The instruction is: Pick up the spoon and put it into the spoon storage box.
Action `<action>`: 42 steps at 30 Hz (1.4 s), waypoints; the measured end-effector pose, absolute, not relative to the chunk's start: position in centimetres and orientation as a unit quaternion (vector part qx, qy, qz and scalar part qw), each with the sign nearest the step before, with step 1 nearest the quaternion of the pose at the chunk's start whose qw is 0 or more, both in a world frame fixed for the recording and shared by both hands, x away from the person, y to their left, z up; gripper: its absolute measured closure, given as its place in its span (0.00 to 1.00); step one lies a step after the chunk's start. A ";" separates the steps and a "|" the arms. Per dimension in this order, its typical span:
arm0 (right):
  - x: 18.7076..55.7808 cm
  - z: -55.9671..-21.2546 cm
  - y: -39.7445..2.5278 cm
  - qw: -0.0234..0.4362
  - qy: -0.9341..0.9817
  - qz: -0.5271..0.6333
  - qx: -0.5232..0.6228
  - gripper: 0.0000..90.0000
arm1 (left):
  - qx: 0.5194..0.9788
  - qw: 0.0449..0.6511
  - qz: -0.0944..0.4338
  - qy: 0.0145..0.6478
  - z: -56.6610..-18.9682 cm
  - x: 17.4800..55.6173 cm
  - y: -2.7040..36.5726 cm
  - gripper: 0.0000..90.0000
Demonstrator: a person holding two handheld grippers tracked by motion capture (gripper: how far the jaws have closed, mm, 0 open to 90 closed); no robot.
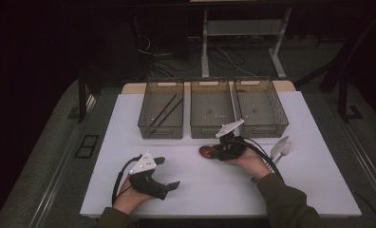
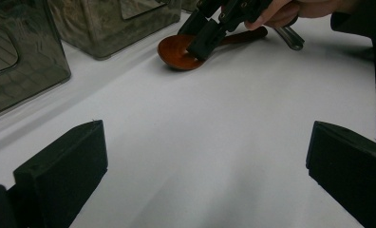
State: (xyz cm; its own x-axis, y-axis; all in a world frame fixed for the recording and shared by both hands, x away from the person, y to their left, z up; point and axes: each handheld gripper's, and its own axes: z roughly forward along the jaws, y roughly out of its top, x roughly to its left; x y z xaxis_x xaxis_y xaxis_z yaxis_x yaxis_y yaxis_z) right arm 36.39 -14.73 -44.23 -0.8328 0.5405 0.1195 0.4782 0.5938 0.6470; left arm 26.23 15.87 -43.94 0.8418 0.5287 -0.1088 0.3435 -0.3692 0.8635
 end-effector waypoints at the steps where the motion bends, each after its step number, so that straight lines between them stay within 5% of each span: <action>1: 36.3 -44.2 -14.7 0.045 0.892 0.348 0.284 0.74 | 0.822 0.495 0.094 0.265 -43.9 26.2 15.9 0.00; 16: 35.6 -43.7 -14.4 0.036 0.907 0.337 0.249 0.90 | 0.823 0.495 0.093 0.264 -43.9 26.2 15.8 0.00; 42: 35.1 -41.8 -15.7 0.045 0.891 0.361 0.271 0.91 | 0.822 0.497 0.093 0.261 -43.9 26.2 15.7 0.00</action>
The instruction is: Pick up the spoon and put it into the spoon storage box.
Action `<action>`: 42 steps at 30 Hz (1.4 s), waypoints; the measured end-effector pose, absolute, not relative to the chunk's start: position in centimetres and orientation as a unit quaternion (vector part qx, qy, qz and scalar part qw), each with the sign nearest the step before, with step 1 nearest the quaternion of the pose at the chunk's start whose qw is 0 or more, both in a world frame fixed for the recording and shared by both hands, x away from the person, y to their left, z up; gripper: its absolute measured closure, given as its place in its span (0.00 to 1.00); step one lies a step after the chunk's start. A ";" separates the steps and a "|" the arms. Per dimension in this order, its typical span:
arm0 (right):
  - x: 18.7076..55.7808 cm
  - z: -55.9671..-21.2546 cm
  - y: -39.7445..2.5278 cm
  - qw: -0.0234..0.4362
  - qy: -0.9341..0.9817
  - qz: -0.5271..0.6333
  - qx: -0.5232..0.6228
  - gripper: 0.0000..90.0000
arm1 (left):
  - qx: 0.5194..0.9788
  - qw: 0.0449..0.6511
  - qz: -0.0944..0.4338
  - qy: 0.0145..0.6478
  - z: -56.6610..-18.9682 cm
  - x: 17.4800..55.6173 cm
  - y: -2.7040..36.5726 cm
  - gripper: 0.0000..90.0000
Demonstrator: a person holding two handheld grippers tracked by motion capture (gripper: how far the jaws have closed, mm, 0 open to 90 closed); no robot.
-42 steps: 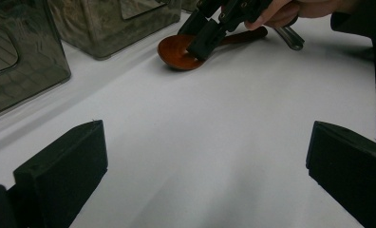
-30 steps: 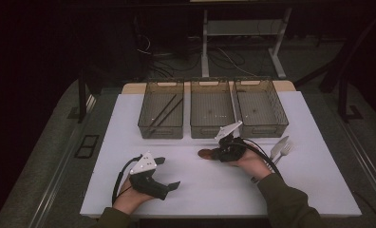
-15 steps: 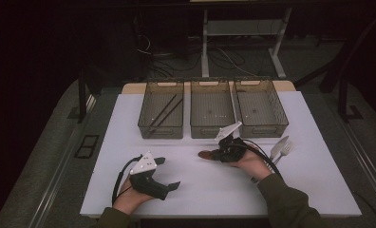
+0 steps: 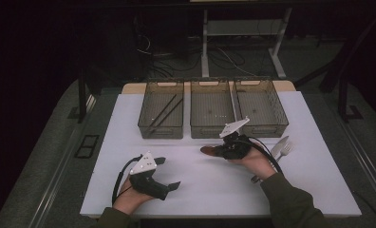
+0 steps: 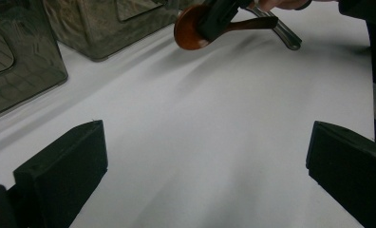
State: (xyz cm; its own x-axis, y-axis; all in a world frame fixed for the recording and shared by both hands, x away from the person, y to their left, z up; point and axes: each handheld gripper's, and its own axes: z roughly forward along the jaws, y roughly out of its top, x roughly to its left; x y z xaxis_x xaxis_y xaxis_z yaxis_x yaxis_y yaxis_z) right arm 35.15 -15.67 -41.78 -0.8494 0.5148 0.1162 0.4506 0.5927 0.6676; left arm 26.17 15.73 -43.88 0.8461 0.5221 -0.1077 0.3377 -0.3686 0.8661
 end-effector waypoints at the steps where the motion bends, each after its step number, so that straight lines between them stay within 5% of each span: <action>1: 35.1 -41.6 -15.8 0.045 0.890 0.365 0.271 0.91 | 0.823 0.497 0.093 0.260 -43.9 26.2 15.7 0.00; 20: 38.0 -34.5 -16.4 0.092 0.849 0.424 0.301 0.91 | 0.818 0.506 0.090 0.259 -43.8 26.3 15.7 0.00; 42: 46.8 -33.9 -14.0 0.115 0.810 0.431 0.382 0.91 | 0.820 0.508 0.084 0.251 -43.8 26.3 15.4 0.00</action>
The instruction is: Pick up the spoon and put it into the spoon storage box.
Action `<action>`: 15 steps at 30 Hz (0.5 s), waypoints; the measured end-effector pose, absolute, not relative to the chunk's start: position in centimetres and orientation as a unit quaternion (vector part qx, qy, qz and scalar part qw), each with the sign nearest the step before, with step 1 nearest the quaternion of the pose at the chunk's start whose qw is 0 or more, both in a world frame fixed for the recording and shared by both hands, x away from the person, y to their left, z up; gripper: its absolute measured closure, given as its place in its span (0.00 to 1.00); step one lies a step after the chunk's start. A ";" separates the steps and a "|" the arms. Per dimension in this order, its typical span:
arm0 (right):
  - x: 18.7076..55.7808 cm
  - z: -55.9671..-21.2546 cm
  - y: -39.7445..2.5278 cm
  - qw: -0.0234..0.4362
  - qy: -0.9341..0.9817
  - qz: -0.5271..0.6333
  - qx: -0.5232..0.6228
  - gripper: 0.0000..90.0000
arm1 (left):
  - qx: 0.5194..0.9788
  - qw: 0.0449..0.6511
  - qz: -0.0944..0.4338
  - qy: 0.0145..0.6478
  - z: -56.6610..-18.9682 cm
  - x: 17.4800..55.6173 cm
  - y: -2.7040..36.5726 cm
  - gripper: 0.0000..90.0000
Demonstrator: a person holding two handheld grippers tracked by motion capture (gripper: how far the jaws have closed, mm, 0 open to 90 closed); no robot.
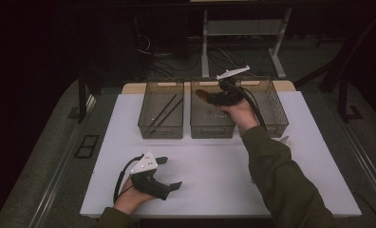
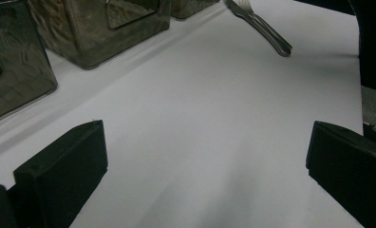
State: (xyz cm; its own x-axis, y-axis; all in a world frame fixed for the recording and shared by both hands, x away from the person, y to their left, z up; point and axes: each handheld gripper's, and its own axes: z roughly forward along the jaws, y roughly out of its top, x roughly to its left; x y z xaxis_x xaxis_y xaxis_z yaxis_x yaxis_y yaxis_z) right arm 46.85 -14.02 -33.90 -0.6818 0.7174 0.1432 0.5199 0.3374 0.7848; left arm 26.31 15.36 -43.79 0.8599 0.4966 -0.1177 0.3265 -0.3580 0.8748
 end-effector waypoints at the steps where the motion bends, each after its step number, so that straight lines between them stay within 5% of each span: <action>1: 47.1 -34.0 -13.9 0.116 0.809 0.430 0.383 0.91 | 0.821 0.507 0.083 0.250 -43.8 26.3 15.3 0.00; 15: 49.0 -36.1 -12.4 0.113 0.804 0.422 0.403 0.91 | 0.823 0.506 0.080 0.246 -43.8 26.2 15.1 0.00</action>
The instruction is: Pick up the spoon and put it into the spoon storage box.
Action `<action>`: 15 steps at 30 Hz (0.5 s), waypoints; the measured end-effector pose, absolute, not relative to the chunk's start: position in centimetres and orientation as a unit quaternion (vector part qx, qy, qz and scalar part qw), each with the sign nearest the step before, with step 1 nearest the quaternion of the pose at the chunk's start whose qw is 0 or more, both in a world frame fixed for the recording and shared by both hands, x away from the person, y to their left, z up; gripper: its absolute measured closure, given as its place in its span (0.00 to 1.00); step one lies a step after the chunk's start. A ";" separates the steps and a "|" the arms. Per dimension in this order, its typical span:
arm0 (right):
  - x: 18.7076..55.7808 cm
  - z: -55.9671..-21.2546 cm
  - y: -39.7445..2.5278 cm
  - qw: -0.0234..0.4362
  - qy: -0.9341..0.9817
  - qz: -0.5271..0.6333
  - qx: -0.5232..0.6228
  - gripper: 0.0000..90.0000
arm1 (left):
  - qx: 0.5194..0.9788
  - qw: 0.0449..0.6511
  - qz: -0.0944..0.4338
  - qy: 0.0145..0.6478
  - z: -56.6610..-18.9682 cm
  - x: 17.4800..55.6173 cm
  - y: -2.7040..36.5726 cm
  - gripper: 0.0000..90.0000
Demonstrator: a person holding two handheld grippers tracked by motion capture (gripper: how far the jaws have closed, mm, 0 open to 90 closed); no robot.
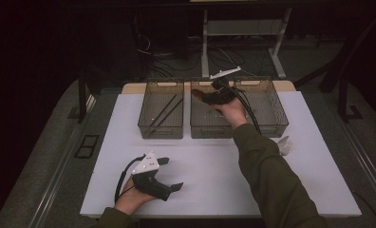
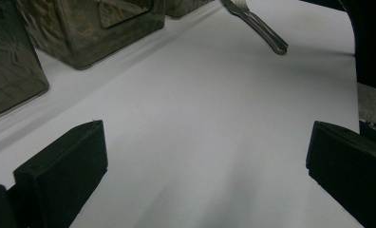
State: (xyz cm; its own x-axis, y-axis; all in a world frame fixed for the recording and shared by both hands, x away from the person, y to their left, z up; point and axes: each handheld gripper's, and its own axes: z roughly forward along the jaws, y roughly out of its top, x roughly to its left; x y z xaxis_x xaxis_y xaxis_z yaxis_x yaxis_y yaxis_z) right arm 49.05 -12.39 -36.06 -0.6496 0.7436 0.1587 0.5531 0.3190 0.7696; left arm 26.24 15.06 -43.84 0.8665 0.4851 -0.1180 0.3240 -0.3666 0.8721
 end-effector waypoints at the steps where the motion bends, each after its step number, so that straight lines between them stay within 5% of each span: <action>1: 49.1 -36.2 -12.3 0.112 0.805 0.420 0.404 0.91 | 0.823 0.506 0.080 0.246 -43.8 26.2 15.0 0.00; 8: 49.2 -37.2 -11.7 0.115 0.811 0.406 0.405 0.90 | 0.825 0.504 0.081 0.243 -43.9 26.2 15.0 0.00; 15: 48.7 -37.5 -12.2 0.111 0.805 0.411 0.414 0.74 | 0.826 0.502 0.082 0.243 -43.8 26.2 15.0 0.00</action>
State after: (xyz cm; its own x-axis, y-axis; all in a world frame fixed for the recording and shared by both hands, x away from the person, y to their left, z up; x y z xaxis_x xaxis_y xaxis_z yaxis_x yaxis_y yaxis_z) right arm 48.75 -12.18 -37.53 -0.6334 0.7566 0.1620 0.5743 0.3194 0.7538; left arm 26.21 15.04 -43.85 0.8685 0.4838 -0.1077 0.3186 -0.3785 0.8690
